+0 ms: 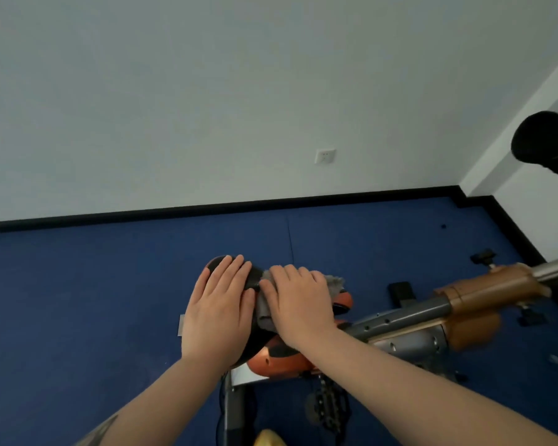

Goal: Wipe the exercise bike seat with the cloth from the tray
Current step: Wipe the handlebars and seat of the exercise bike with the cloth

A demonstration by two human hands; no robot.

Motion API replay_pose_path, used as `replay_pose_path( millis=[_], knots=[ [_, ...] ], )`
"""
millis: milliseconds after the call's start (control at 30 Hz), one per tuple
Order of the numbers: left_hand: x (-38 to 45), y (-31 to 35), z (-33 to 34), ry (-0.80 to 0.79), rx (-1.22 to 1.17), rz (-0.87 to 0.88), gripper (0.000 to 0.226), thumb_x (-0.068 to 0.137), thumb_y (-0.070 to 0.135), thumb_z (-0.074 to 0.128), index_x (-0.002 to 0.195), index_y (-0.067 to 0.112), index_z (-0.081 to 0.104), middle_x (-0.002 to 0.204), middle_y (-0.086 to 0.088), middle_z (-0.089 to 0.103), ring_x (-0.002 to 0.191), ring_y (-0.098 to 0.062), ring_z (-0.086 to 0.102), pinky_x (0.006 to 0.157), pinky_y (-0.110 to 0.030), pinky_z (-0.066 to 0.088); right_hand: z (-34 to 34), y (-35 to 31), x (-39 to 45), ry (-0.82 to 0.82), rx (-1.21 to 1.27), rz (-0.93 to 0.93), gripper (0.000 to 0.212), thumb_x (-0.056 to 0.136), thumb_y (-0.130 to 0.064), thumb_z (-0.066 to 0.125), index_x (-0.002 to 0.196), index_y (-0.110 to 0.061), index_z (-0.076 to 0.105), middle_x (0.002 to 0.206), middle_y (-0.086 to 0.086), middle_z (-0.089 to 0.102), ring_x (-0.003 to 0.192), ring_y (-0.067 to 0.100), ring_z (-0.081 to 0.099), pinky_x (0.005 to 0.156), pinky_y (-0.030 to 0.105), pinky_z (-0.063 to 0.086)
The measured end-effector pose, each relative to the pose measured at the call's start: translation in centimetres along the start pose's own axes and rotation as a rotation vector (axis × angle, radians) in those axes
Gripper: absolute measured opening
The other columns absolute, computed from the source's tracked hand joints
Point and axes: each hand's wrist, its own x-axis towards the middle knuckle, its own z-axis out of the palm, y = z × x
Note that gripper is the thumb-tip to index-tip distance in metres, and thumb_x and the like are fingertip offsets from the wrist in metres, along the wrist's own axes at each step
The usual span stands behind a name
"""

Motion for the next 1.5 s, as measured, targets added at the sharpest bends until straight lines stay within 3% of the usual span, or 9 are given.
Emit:
replay_pose_path(
  millis=[100, 333, 567, 767, 933, 1067, 1300, 1433, 1500],
  knots=[
    [0.2, -0.1, 0.0, 0.004, -0.012, 0.0, 0.049, 0.094, 0.037, 0.025, 0.137, 0.022, 0.044, 0.146, 0.006, 0.041, 0.139, -0.008, 0.028, 0.116, -0.031, 0.011, -0.9, 3.6, -1.2, -0.039, 0.053, -0.109, 0.044, 0.098, -0.048, 0.021, 0.116, -0.026, 0.055, 0.104, -0.008, 0.063, 0.095, 0.017, 0.056, 0.085, 0.036, 0.042],
    [0.3, -0.2, 0.2, 0.035, -0.034, 0.006, 0.047, 0.09, 0.031, 0.034, 0.133, 0.02, 0.05, 0.143, 0.004, 0.046, 0.136, -0.01, 0.033, 0.116, -0.029, 0.013, -1.0, 3.6, 0.7, -0.077, -0.032, 0.184, 0.053, 0.1, -0.046, 0.017, 0.096, -0.019, 0.062, 0.097, 0.004, 0.068, 0.091, 0.029, 0.061, 0.078, 0.04, 0.039],
    [0.1, -0.4, 0.4, 0.069, -0.085, 0.026, 0.047, 0.089, 0.03, 0.033, 0.132, 0.019, 0.051, 0.142, 0.003, 0.047, 0.136, -0.011, 0.033, 0.116, -0.033, 0.017, 0.1, 2.3, -0.8, 0.044, 0.082, -0.057, 0.044, 0.099, -0.047, 0.024, 0.112, -0.023, 0.059, 0.101, -0.003, 0.066, 0.093, 0.022, 0.058, 0.084, 0.039, 0.041],
    [0.5, -0.6, 0.5, 0.08, -0.081, 0.019, 0.045, 0.089, 0.027, 0.036, 0.131, 0.02, 0.052, 0.141, 0.004, 0.048, 0.136, -0.012, 0.034, 0.116, -0.03, 0.016, -0.2, 4.9, -0.1, 0.07, 0.073, 0.361, 0.052, 0.1, -0.043, 0.019, 0.09, -0.019, 0.063, 0.087, 0.002, 0.068, 0.083, 0.028, 0.06, 0.075, 0.041, 0.039],
    [0.6, -0.8, 0.7, 0.066, -0.07, 0.031, 0.046, 0.088, 0.028, 0.036, 0.13, 0.02, 0.053, 0.141, 0.003, 0.049, 0.135, -0.012, 0.034, 0.116, -0.031, 0.017, 0.7, 0.0, -0.9, 0.142, 0.026, 0.092, 0.037, 0.099, -0.039, 0.03, 0.105, -0.021, 0.062, 0.1, -0.001, 0.067, 0.094, 0.024, 0.058, 0.091, 0.041, 0.038],
    [0.6, -0.8, 0.5, 0.074, -0.08, 0.034, 0.046, 0.088, 0.027, 0.035, 0.13, 0.02, 0.053, 0.14, 0.003, 0.049, 0.135, -0.013, 0.035, 0.115, -0.032, 0.017, 0.3, 3.9, -2.3, 0.122, 0.158, -0.045, 0.037, 0.099, -0.039, 0.03, 0.12, -0.024, 0.057, 0.109, -0.005, 0.064, 0.101, 0.02, 0.057, 0.093, 0.037, 0.039],
    [0.7, -0.8, 0.4, 0.093, -0.099, 0.034, 0.045, 0.088, 0.025, 0.037, 0.129, 0.019, 0.054, 0.139, 0.002, 0.051, 0.135, -0.014, 0.036, 0.115, -0.034, 0.019, 0.9, 5.5, -0.8, 0.173, 0.544, 0.649, 0.04, 0.101, -0.037, 0.026, 0.075, -0.02, 0.051, 0.08, 0.0, 0.056, 0.073, 0.02, 0.054, 0.061, 0.034, 0.037],
    [0.5, -0.8, 0.5, 0.082, -0.094, 0.036, 0.046, 0.087, 0.026, 0.036, 0.128, 0.018, 0.054, 0.139, 0.001, 0.051, 0.134, -0.015, 0.037, 0.114, -0.039, 0.023, 1.3, 3.6, -0.8, 0.355, 0.8, 0.883, 0.037, 0.101, -0.037, 0.032, 0.117, -0.016, 0.057, 0.121, 0.005, 0.055, 0.108, 0.025, 0.054, 0.081, 0.033, 0.04],
    [0.5, -0.7, 0.4, 0.07, -0.083, 0.033, 0.046, 0.088, 0.027, 0.036, 0.129, 0.017, 0.054, 0.14, 0.001, 0.05, 0.135, -0.016, 0.036, 0.114, -0.04, 0.023, 1.6, 1.2, -1.5, 0.427, 0.872, 0.962, 0.051, 0.1, -0.037, 0.036, 0.146, -0.014, 0.031, 0.15, 0.007, 0.032, 0.134, 0.026, 0.034, 0.103, 0.035, 0.034]
  ],
)
